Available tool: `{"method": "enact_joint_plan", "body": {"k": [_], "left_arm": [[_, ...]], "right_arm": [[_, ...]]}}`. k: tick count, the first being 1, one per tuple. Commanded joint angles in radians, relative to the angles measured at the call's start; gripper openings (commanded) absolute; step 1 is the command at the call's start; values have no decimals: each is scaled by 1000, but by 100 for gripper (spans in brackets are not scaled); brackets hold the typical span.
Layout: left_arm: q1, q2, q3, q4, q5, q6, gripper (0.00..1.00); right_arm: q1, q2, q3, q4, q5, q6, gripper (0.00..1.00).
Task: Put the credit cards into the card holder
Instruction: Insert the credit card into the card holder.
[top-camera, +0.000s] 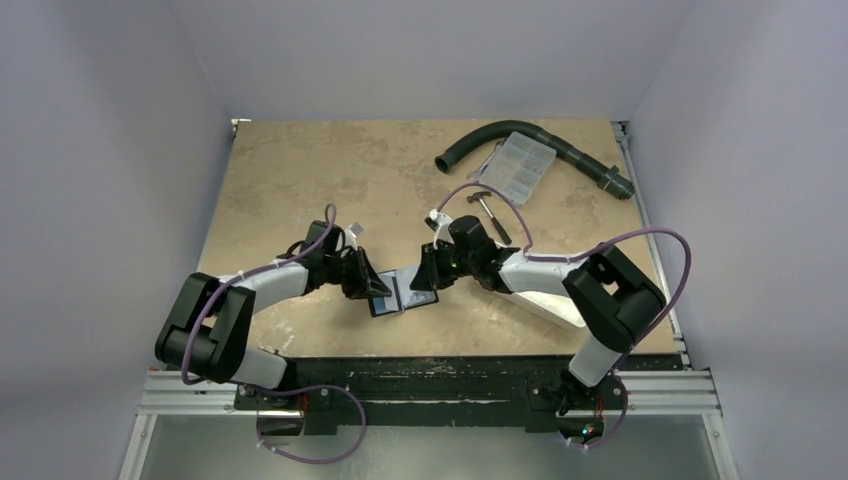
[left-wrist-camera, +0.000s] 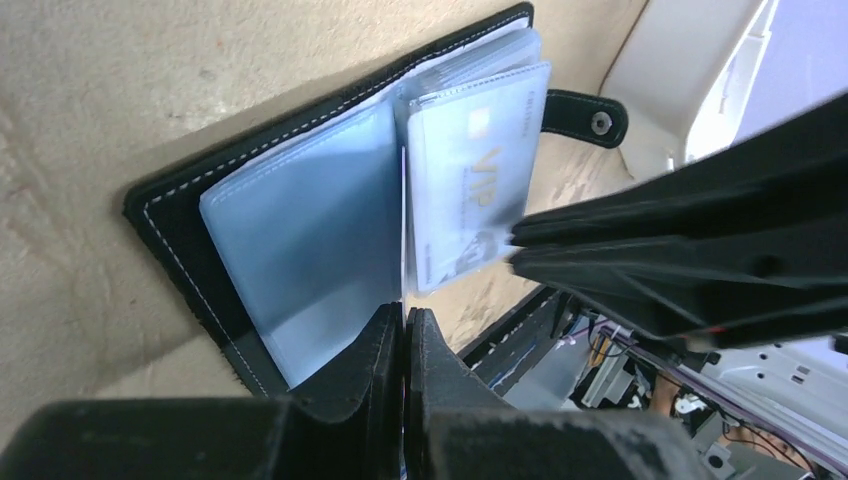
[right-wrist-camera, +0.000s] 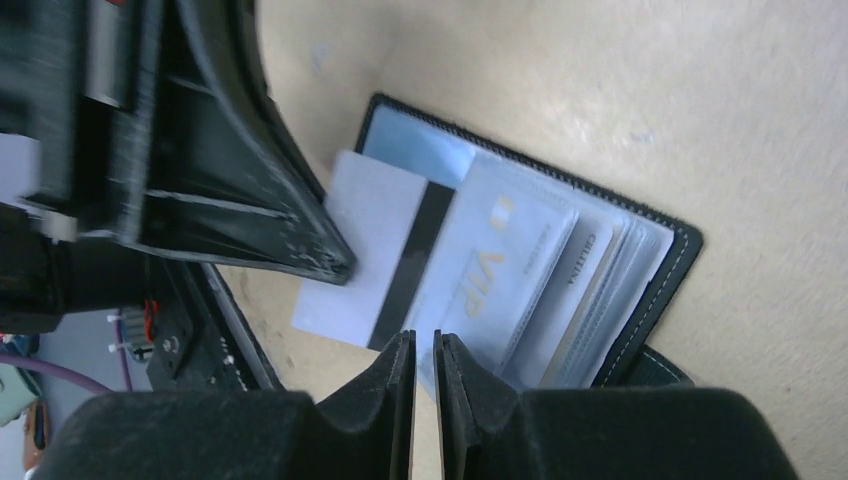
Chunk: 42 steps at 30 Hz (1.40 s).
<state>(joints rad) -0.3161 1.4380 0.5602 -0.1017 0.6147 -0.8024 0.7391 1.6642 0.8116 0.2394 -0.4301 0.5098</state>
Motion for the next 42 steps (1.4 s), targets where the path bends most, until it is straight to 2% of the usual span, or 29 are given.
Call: {"method": "enact_joint_plan", "body": {"k": [1,4,9,13,16,18,29,42], "left_arm": [[-16,-10,-7,131,19,-77,0],[-44,-14,-21,170,38,-109,0],[-52,-63,-39,147,35,-96,0],[22,-79,6,-2,72,20,0],[99,-9,71,-138,168,155,0],[107,38,103,-224,150,217,0],[107,-21,42,-118,228,178,0],[39,69,44,9,258,135,0]], "right_arm": [[-6,25,-35,69,2,36,20],[-8,17,-41,53,41,29,20],[-23,30,-38,6,88,-21,21],[-84,60,-76,44,35,-35,20],[-96,73,-85,53,1,-61,20],[-97,87,-77,52,-22,-69,20],[-96,121,-50,56,-44,-80,19],[-96,126,-56,69,-48,-76,18]]}}
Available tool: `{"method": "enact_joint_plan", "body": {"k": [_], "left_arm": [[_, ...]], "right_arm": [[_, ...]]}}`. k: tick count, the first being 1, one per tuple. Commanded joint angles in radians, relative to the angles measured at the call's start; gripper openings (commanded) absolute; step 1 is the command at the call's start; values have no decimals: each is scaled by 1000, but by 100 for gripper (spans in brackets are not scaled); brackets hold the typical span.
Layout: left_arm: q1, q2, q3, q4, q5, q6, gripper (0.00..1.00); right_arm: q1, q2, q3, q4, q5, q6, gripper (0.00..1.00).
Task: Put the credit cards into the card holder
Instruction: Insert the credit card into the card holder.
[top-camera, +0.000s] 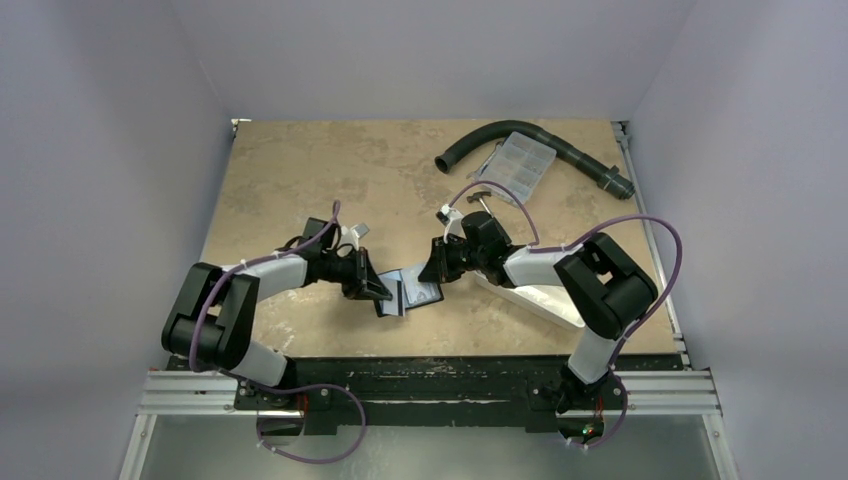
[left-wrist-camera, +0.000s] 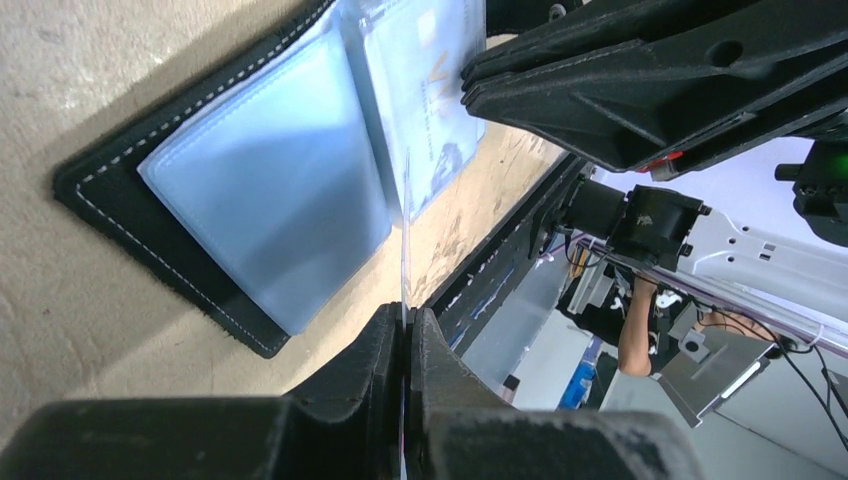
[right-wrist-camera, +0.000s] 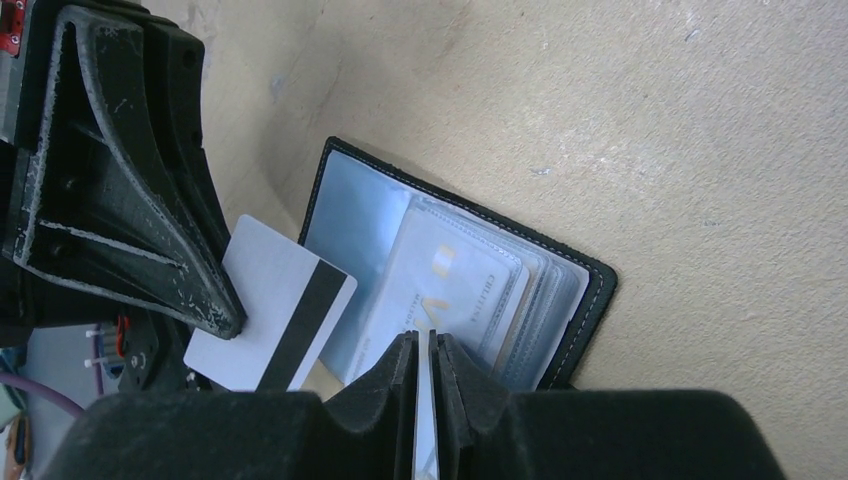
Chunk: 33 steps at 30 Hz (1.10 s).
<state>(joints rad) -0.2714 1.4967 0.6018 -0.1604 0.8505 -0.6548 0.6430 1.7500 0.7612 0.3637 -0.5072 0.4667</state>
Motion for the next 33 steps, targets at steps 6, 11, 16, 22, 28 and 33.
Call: {"method": "enact_joint_plan", "body": {"k": [6,11,16,22,28,33], "left_arm": [[-8,53,-12,91,31,-8,0],[-9,82,-9,107,33,-8,0],[-15,99,-22,144,49,-22,0],[-15,66,-27,139,41,-25,0],[-15,-24,-14,106,10,-38,0],[-17,-11,-9,103,27,-41,0]], "right_arm": [[0,43,-6,-54,27,-33,18],[1,48,-8,-48,24,-30,17],[1,49,-7,-48,24,-30,17],[1,53,-6,-49,22,-32,17],[1,61,-5,-46,21,-33,17],[1,68,-2,-45,16,-33,17]]}}
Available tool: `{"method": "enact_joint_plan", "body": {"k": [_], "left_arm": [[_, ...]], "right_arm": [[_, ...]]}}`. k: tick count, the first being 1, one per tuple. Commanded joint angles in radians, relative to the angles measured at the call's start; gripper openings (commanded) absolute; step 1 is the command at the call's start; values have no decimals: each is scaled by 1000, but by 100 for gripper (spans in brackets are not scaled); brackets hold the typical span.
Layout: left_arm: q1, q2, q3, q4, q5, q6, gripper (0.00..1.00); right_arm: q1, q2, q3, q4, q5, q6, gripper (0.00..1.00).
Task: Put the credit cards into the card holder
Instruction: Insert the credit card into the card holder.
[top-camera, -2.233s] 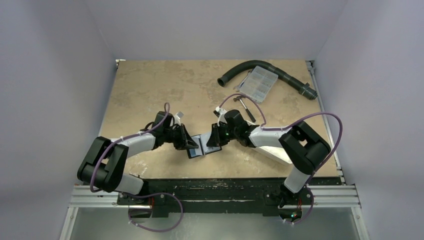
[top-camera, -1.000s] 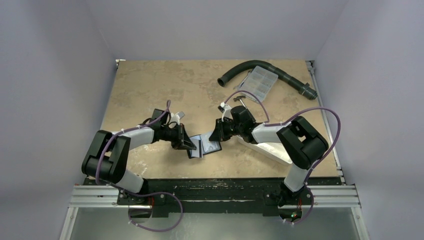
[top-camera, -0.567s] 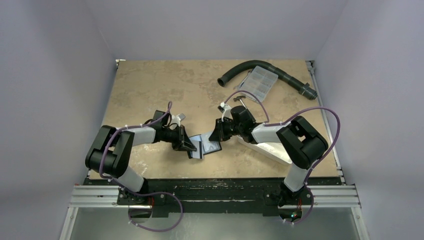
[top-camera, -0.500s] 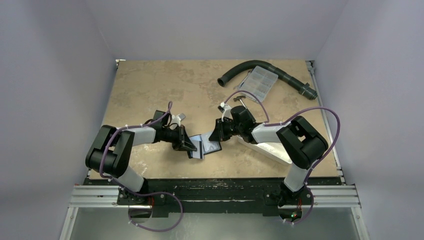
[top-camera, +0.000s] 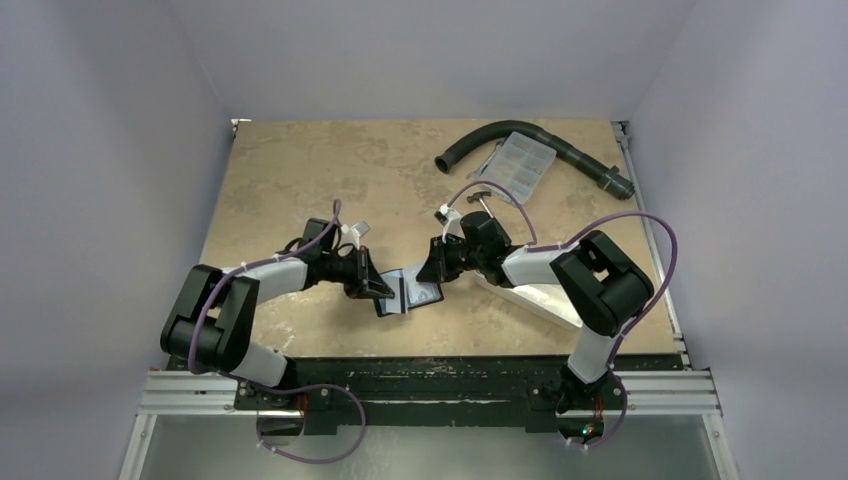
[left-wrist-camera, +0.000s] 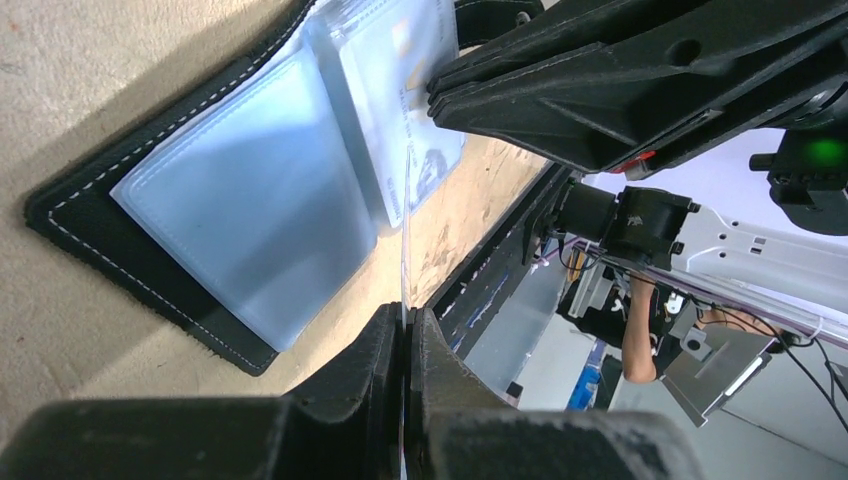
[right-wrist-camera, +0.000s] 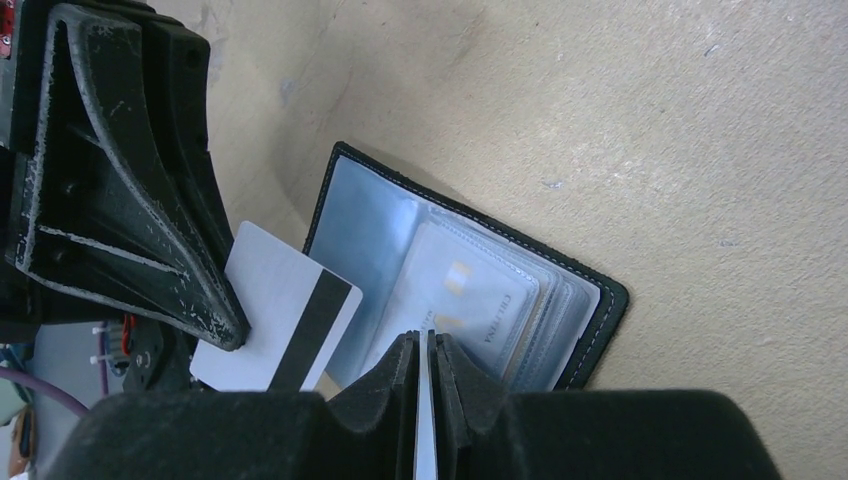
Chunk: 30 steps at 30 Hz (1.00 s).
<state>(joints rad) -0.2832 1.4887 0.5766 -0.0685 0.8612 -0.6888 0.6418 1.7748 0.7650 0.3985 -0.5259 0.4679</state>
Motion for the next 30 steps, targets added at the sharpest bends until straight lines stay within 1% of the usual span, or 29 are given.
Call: {"method": "enact_joint_plan", "body": {"k": [1,10,11,13,20,30], "left_arm": [[-5,5,13,15,22,-6,0],[-20,77,0,53,50,-9,0],[-22,83,-4,88,51,-11,0],[-22,94,-8,99,52,-11,0],[-22,121,-12,96,30,-22,0],[-20,79,-33,70,8,-27,0]], "right_arm": [[2,42,-6,-79,35,-35,17],[2,41,-9,-79,35,-35,17],[2,41,-9,-79,34,-35,17],[2,42,-8,-79,34,-35,17],[2,44,-6,-82,33,-35,17],[2,48,-3,-96,35,-49,17]]}}
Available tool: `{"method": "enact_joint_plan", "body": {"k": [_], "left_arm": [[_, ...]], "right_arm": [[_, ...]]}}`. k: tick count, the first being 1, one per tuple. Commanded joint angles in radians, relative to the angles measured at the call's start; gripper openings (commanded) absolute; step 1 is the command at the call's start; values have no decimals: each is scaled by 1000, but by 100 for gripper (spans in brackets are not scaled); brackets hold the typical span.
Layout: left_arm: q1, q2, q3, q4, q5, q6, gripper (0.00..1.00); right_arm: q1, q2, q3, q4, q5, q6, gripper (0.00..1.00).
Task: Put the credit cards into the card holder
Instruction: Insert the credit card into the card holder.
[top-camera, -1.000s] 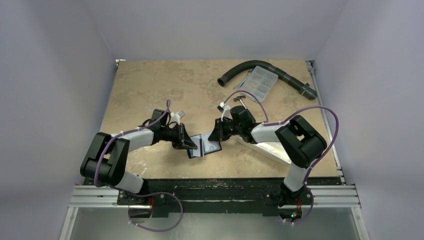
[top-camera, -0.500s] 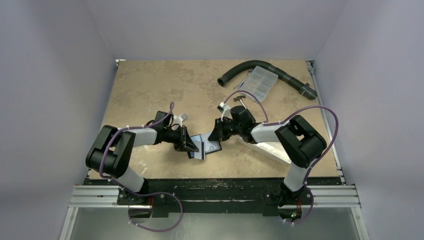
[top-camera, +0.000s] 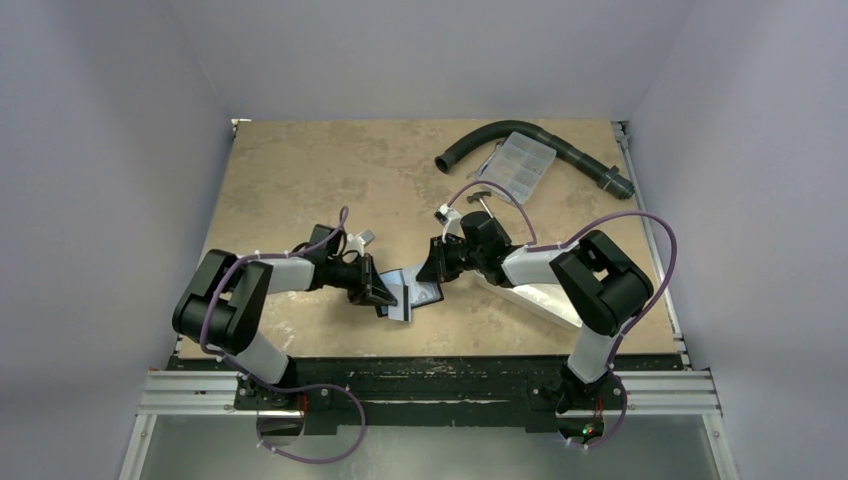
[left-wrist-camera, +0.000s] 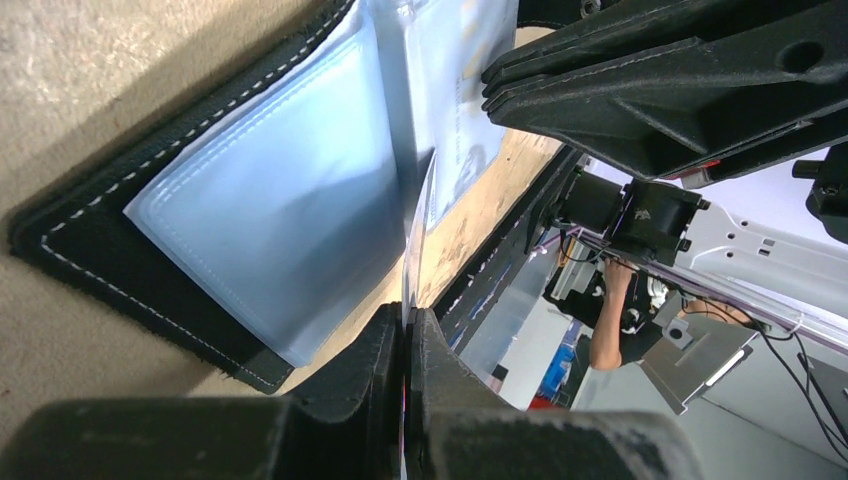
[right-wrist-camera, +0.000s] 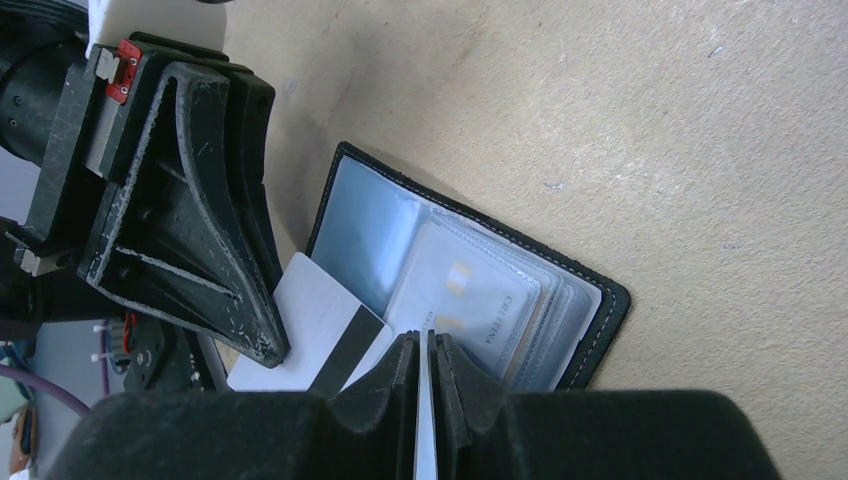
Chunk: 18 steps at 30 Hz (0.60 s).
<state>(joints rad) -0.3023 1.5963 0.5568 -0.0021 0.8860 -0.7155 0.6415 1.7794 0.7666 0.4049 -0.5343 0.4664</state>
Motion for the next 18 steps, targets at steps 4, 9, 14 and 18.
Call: {"method": "enact_joint_plan", "body": {"k": [4,9,14,18], "left_arm": [[-1,-36,-17,-36,-21,3,0],[-1,-54,-22,-46,-22,2,0],[0,-54,-23,-49,-24,7,0],[0,-40,-24,-32,-13,5,0]], "right_arm": [[2,46,-3,-100,40,-45,17],[3,43,-6,-97,39,-45,17],[3,49,-9,-91,36,-43,17],[3,48,-13,-85,36,-40,17]]}}
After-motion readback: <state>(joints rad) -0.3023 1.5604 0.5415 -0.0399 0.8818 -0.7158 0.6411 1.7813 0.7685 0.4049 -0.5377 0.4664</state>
